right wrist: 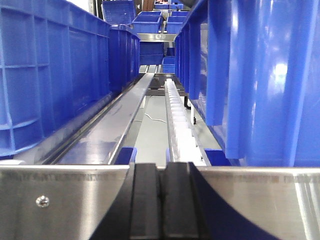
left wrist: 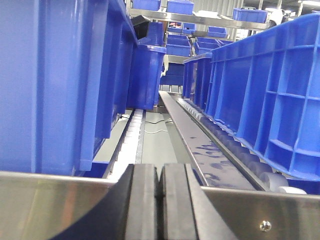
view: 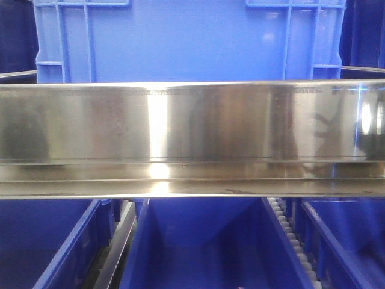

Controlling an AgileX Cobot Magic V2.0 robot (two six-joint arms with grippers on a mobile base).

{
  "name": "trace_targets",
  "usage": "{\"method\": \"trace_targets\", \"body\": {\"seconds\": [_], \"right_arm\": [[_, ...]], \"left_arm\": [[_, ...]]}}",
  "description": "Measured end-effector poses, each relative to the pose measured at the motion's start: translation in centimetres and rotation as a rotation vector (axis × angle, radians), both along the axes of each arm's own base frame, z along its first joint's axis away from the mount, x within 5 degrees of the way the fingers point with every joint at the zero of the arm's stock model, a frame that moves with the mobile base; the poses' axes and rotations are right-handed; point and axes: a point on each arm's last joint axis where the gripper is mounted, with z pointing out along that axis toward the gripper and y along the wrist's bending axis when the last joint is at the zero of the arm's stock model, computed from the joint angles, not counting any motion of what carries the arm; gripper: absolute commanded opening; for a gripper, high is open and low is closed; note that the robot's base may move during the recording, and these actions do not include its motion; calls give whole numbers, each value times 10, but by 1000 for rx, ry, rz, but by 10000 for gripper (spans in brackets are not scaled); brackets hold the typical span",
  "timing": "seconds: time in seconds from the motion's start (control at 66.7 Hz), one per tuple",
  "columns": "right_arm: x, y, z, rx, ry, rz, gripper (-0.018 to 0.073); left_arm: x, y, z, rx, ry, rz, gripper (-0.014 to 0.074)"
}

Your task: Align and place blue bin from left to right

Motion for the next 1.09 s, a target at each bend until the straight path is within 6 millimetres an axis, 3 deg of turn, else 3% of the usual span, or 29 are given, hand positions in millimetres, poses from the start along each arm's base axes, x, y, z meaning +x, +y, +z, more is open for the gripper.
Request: {"method": "trace_targets", "body": {"seconds": [1.094], "right_arm": [[0,0,0,0,0,0,-79]], "left_arm": [[0,0,0,0,0,0,-111]]}}
